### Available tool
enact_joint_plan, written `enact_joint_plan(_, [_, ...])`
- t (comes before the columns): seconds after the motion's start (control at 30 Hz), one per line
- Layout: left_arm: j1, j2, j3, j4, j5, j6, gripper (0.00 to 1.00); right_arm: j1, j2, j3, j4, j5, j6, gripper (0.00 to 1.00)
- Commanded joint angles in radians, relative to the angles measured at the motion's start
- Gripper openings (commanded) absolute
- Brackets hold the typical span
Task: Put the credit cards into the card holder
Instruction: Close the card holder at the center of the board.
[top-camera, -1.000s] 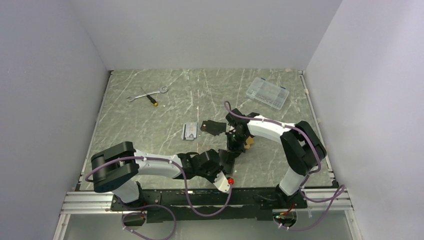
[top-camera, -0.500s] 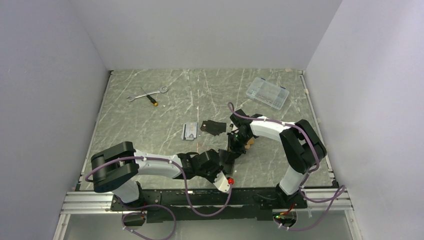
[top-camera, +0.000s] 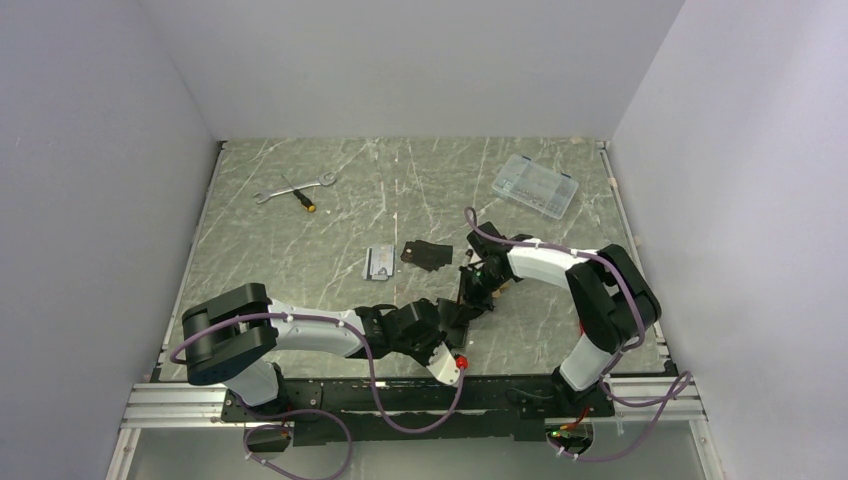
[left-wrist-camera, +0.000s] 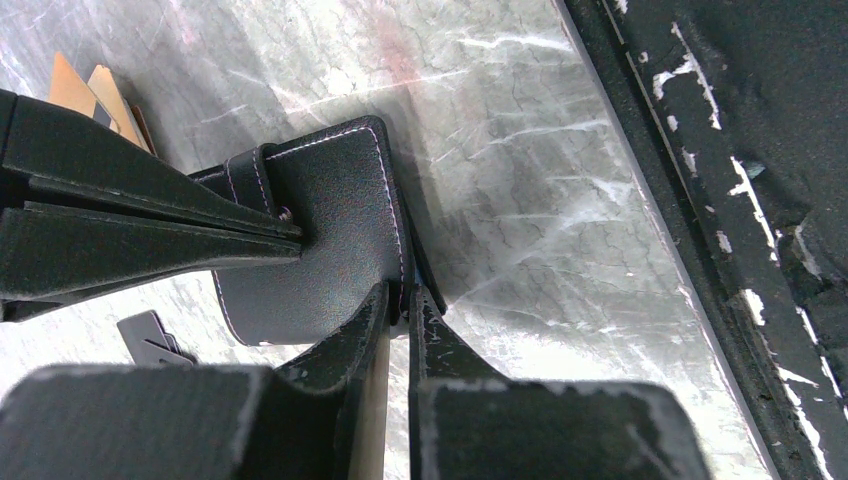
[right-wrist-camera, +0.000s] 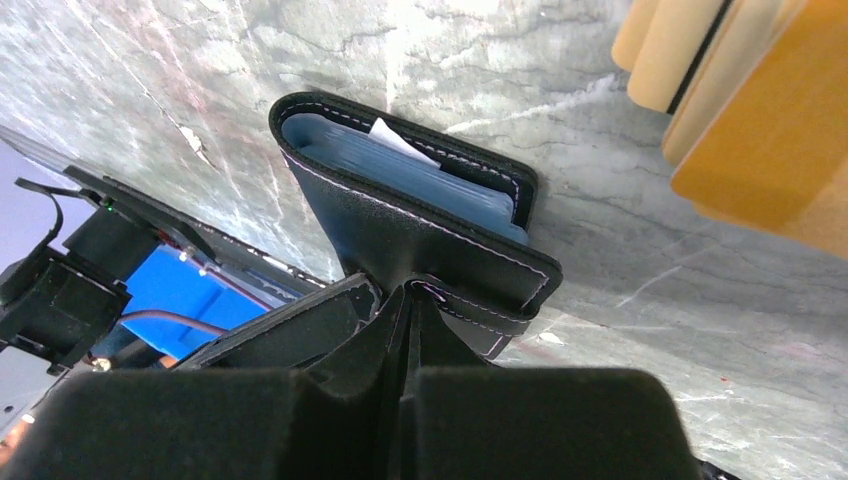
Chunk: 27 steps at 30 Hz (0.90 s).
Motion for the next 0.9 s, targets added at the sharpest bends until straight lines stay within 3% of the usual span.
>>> enact_joint_plan(0.0, [-0.002,0.032,-0.034,-0.139,-0.006,-0.013,0.0,-0.013,0.018,-0.11,-0.079,0.297,-0.014,0.0])
enact_joint_plan(0.43, [-0.002,0.079,-0.004,-0.155,-0.024,-0.027,0.0,-0.021,-0.009,-0.239,-0.027,0.26,0.051,0.0])
enact_joint_plan(0.87, [-0.002,0.071,-0.005,-0.155,-0.027,-0.023,0.0,-0.041,0.107,-0.202,-0.068,0.344,0.054,0.0])
